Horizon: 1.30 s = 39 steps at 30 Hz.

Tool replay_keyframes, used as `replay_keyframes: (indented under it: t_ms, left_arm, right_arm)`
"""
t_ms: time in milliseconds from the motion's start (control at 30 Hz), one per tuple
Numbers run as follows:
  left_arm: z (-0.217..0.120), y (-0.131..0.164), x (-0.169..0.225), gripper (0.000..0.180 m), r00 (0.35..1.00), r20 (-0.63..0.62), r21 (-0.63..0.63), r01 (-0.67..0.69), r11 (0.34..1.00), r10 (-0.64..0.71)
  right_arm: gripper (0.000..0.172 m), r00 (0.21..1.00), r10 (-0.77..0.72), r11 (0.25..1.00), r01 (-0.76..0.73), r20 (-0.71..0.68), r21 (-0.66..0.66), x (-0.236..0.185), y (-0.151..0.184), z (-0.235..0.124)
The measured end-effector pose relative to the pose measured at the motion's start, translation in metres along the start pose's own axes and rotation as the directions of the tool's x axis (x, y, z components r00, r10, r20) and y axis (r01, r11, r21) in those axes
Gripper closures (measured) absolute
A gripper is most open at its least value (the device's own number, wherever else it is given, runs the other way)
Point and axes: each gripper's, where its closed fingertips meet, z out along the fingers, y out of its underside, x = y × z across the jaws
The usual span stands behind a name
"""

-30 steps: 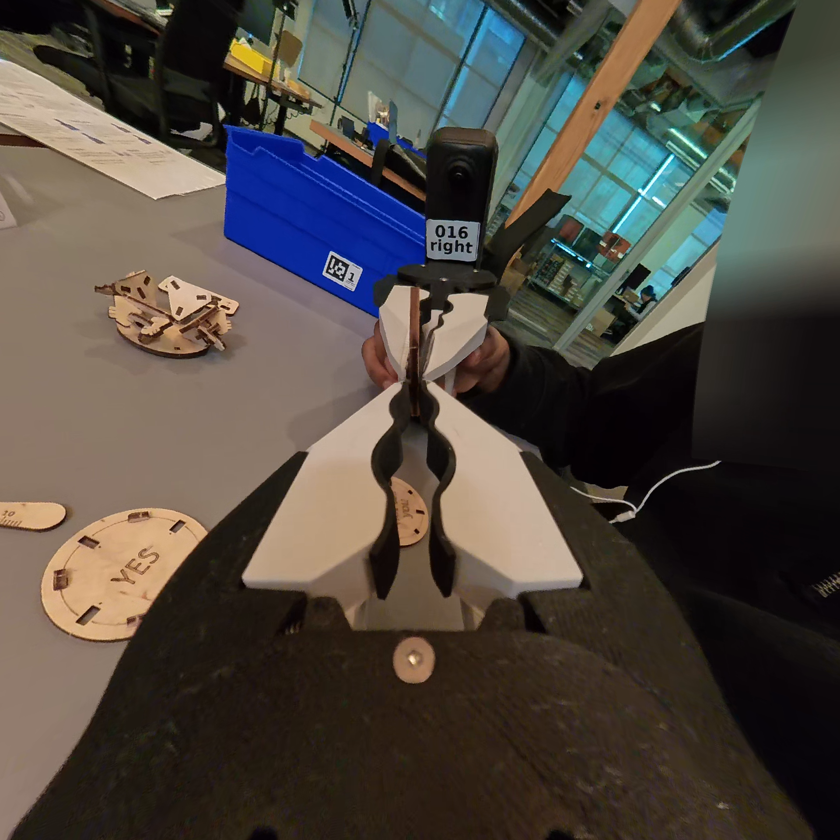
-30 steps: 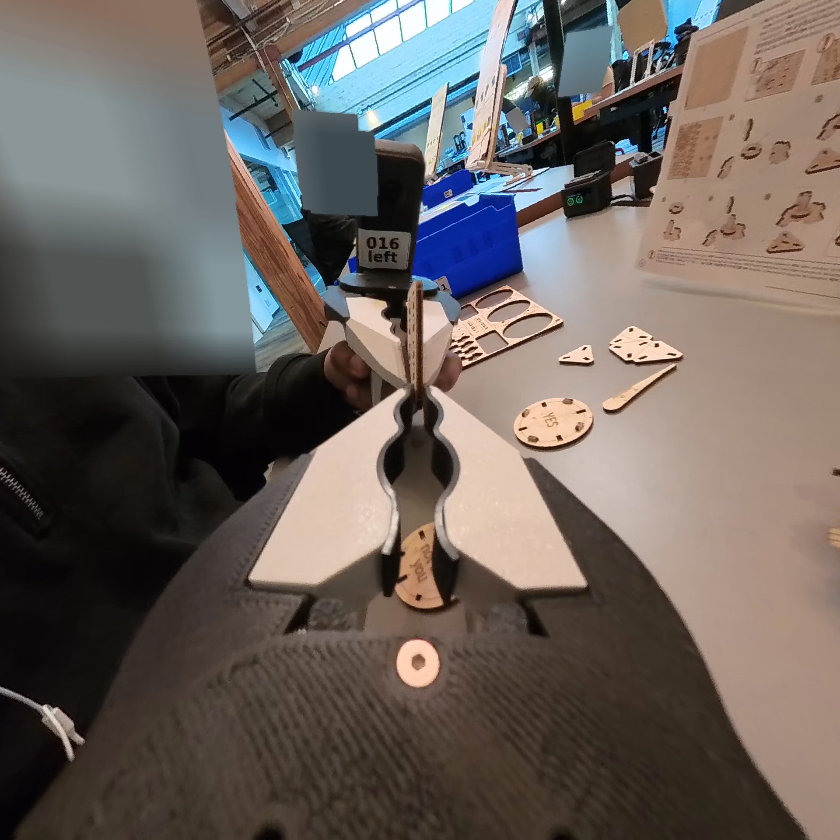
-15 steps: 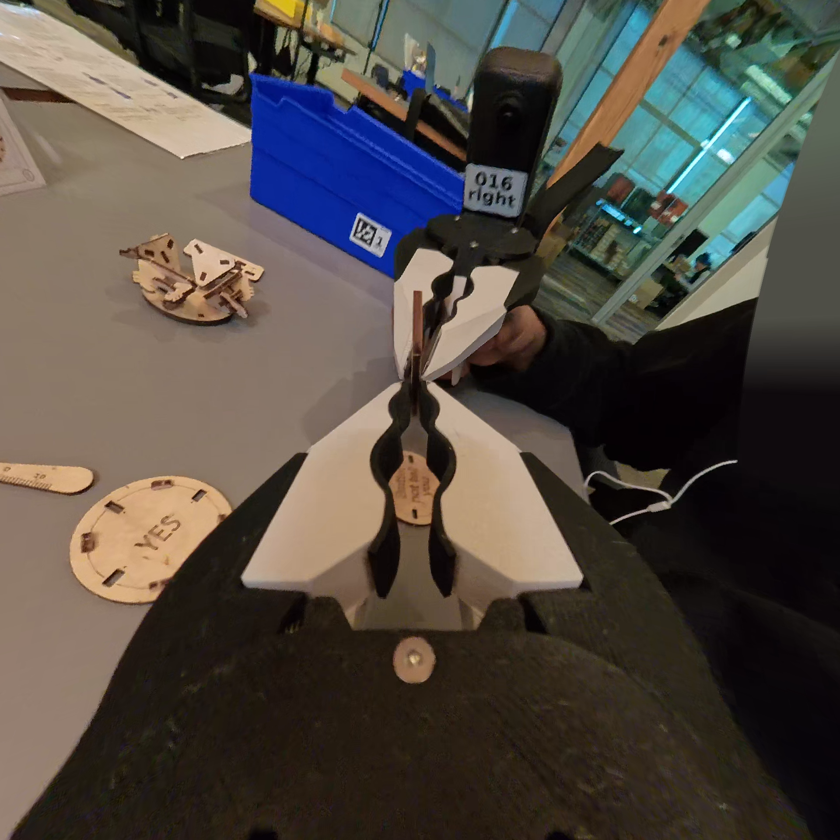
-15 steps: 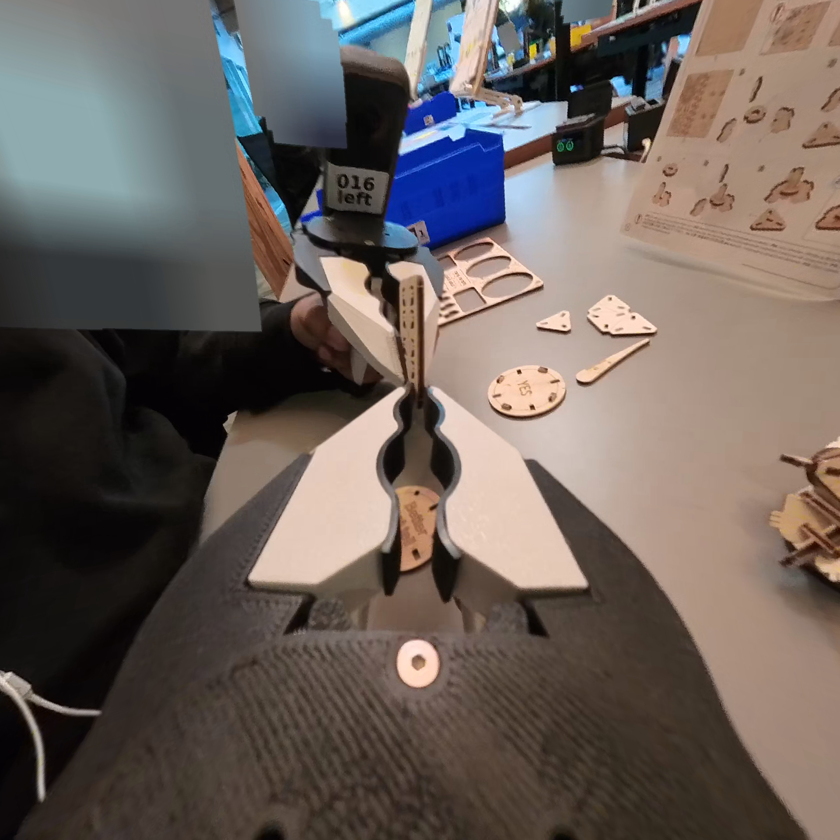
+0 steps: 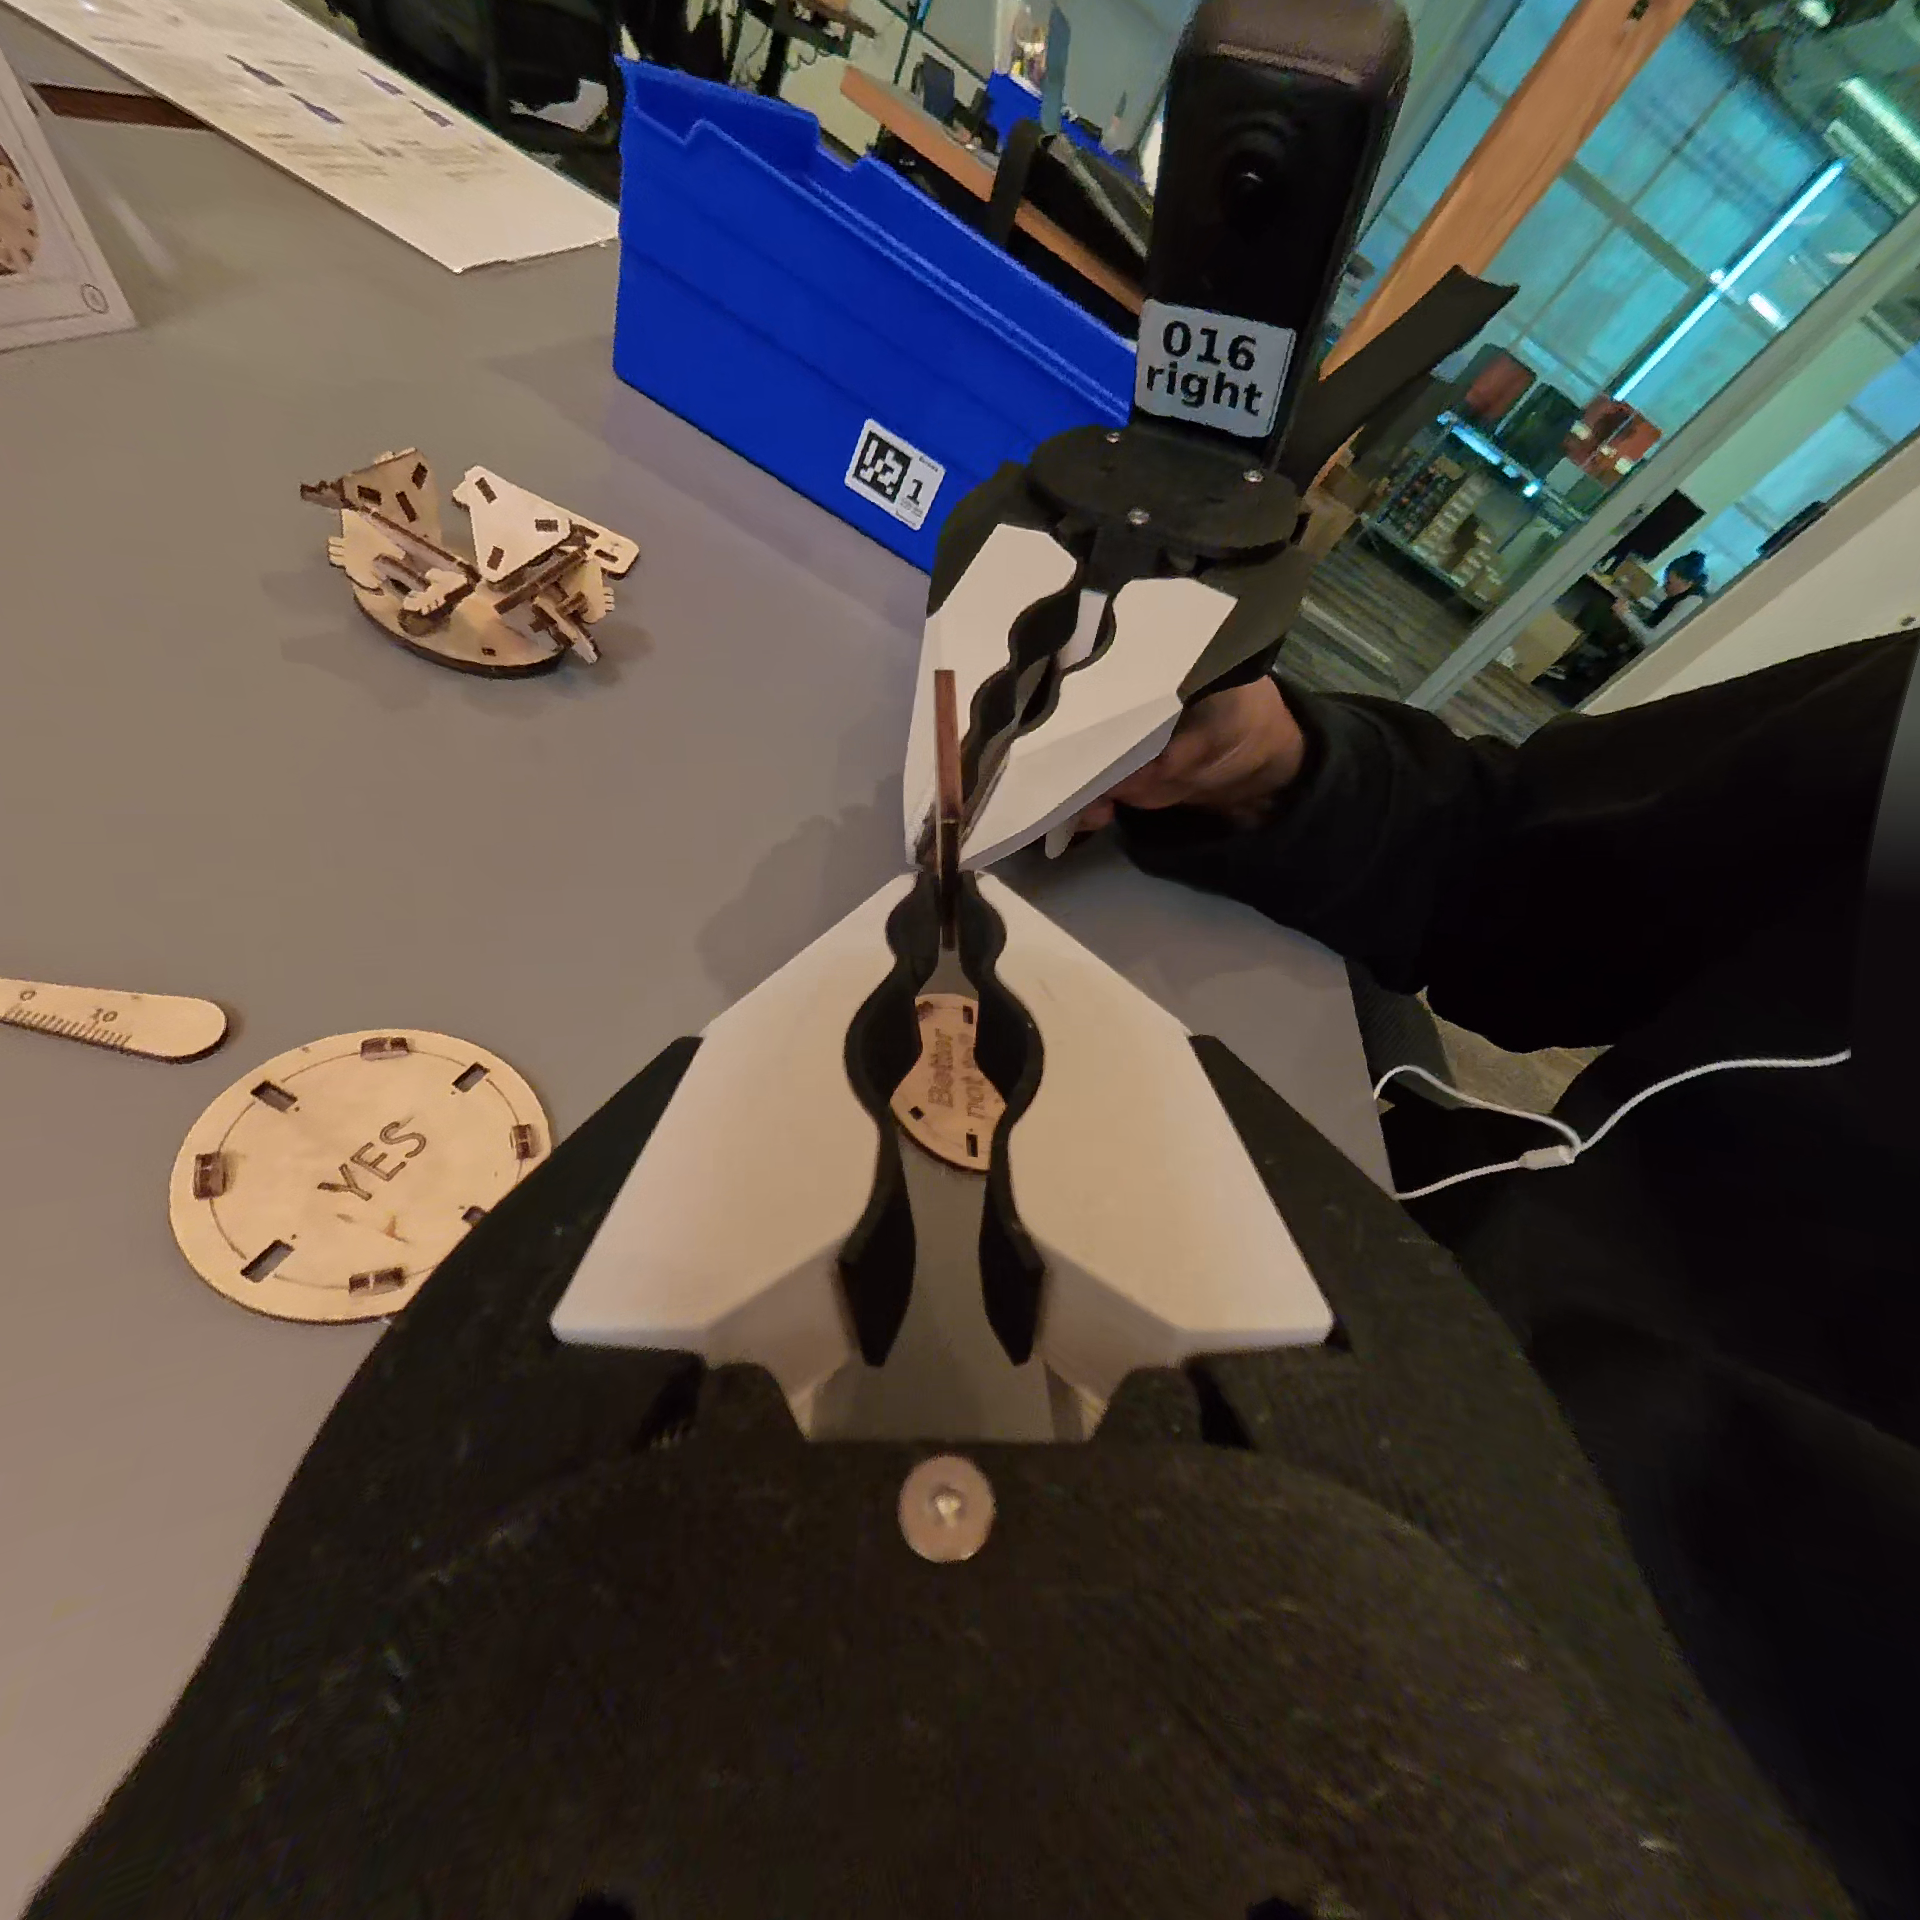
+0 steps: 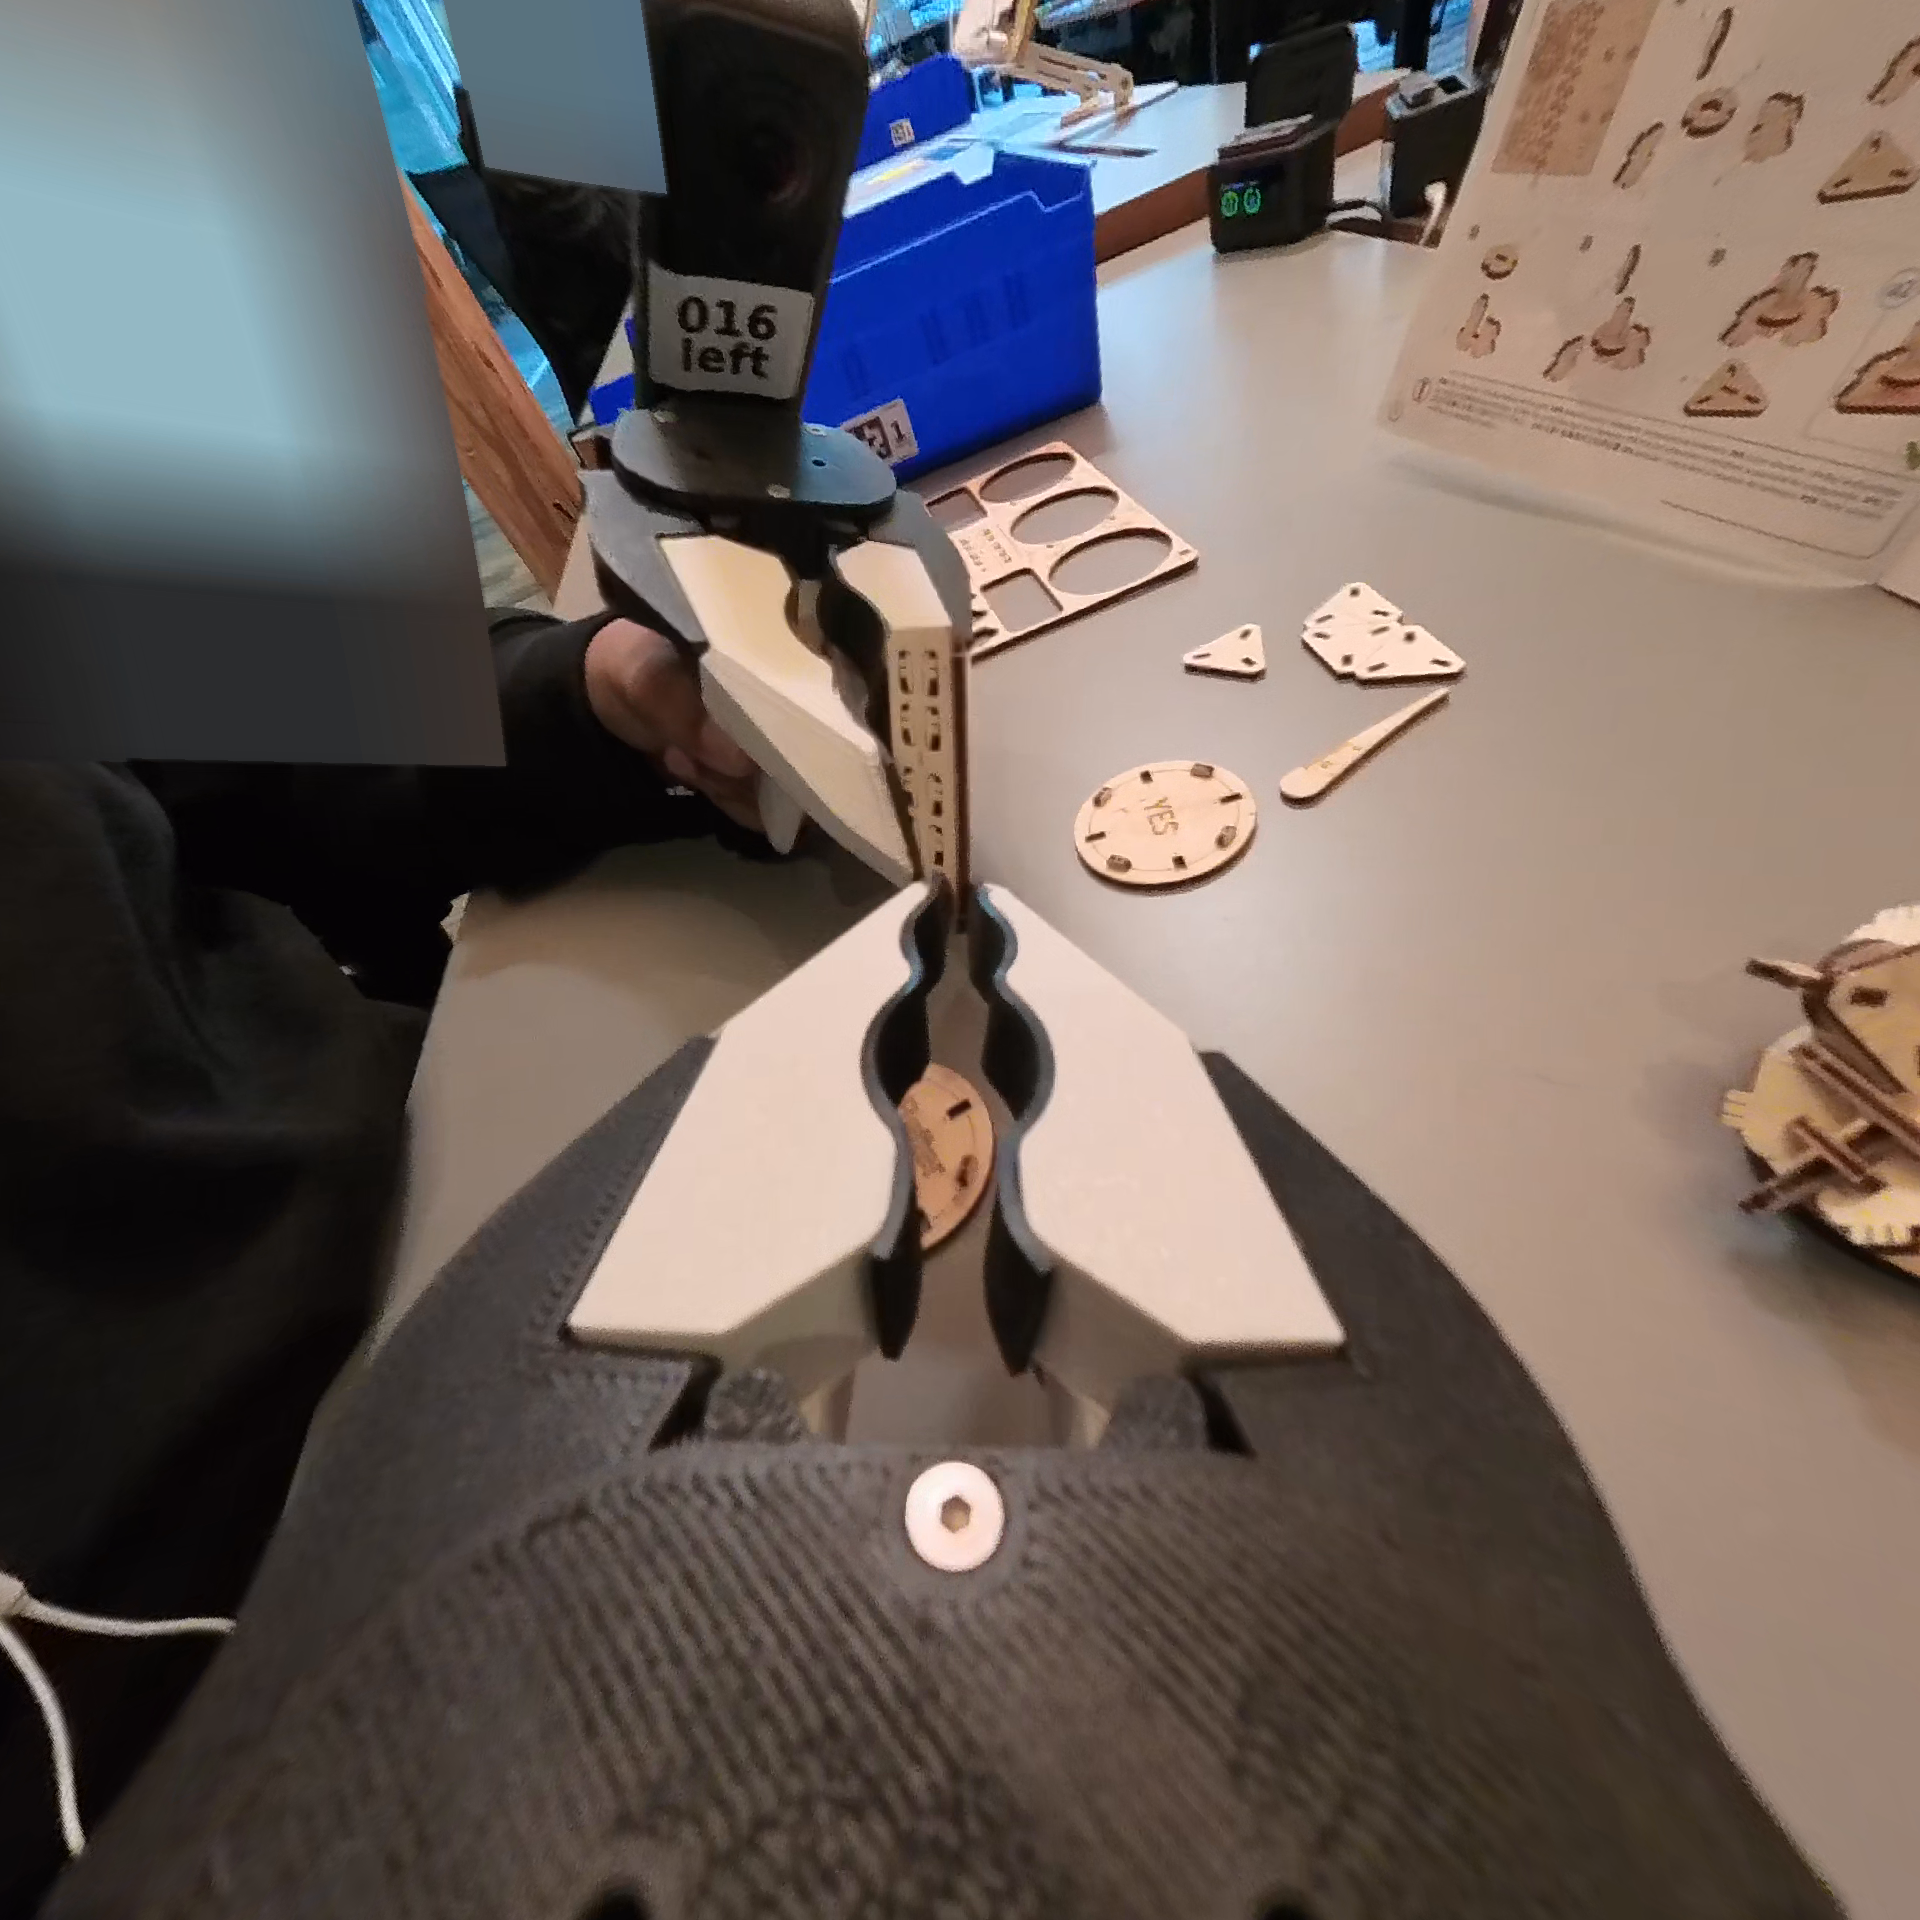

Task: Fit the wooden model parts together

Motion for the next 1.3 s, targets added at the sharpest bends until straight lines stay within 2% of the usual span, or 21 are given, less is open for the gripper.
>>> replay_keyframes:
  t_ms: [300, 400, 600, 733, 800, 933, 1000, 1067, 1133, 1200, 1267, 1300]
  left_arm:
    - [0.001, -0.003, -0.004, 0.18, 0.999, 0.008, 0.008, 0.038, 0.999, -0.038]
    - [-0.001, -0.006, -0.003, 0.18, 0.997, -0.018, 0.026, 0.074, 0.997, -0.073]
    - [-0.006, -0.006, -0.012, 0.18, 0.993, -0.02, 0.045, 0.117, 0.992, -0.117]
    - [-0.009, -0.013, -0.007, 0.18, 0.983, -0.089, 0.089, 0.169, 0.982, -0.161]
    - [-0.014, -0.021, -0.002, 0.18, 0.965, -0.162, 0.13, 0.226, 0.965, -0.204]
    - [-0.025, -0.037, 0.01, 0.18, 0.887, -0.355, 0.189, 0.376, 0.907, -0.294]
    - [-0.029, -0.042, 0.017, 0.18, 0.84, -0.442, 0.186, 0.431, 0.883, -0.316]
    - [-0.031, -0.045, 0.024, 0.18, 0.815, -0.49, 0.179, 0.442, 0.879, -0.309]
    - [-0.031, -0.044, 0.031, 0.18, 0.83, -0.49, 0.175, 0.395, 0.902, -0.268]
    - [-0.028, -0.04, 0.035, 0.18, 0.857, -0.464, 0.161, 0.33, 0.93, -0.224]
    - [-0.026, -0.037, 0.041, 0.18, 0.87, -0.456, 0.148, 0.283, 0.948, -0.189]
    - [-0.025, -0.036, 0.043, 0.18, 0.871, -0.458, 0.144, 0.27, 0.952, -0.177]
  right_arm:
    - [0.17, 0.998, 0.052, 0.998, -0.053, 0.016, 0.018, 0.004, -0.003, -0.001]
    - [0.158, 0.997, 0.079, 0.996, -0.08, 0.006, 0.046, 0.009, -0.007, -0.004]
    - [0.154, 0.997, 0.077, 0.995, -0.076, -0.004, 0.072, 0.011, -0.01, -0.006]
    - [0.151, 1.0, 0.001, 0.999, 0.0, -0.002, 0.049, 0.004, -0.009, -0.003]
    - [0.144, 0.994, -0.099, 0.993, 0.096, 0.035, 0.074, -0.008, -0.013, -0.002]
    - [0.14, 0.958, -0.287, 0.952, 0.287, -0.016, 0.11, -0.017, -0.017, -0.001]
    - [0.142, 0.95, -0.311, 0.94, 0.311, -0.021, 0.143, -0.022, -0.02, -0.002]
    - [0.143, 0.978, -0.187, 0.956, 0.159, 0.096, 0.246, -0.035, -0.031, -0.007]
    - [0.138, 0.947, 0.039, 0.952, -0.132, 0.319, 0.277, -0.043, -0.043, -0.015]
    - [0.135, 0.849, 0.192, 0.928, -0.321, 0.492, 0.191, -0.046, -0.045, -0.02]
    - [0.134, 0.77, 0.27, 0.913, -0.396, 0.578, 0.101, -0.051, -0.041, -0.02]
    - [0.133, 0.755, 0.292, 0.91, -0.408, 0.588, 0.072, -0.053, -0.037, -0.017]
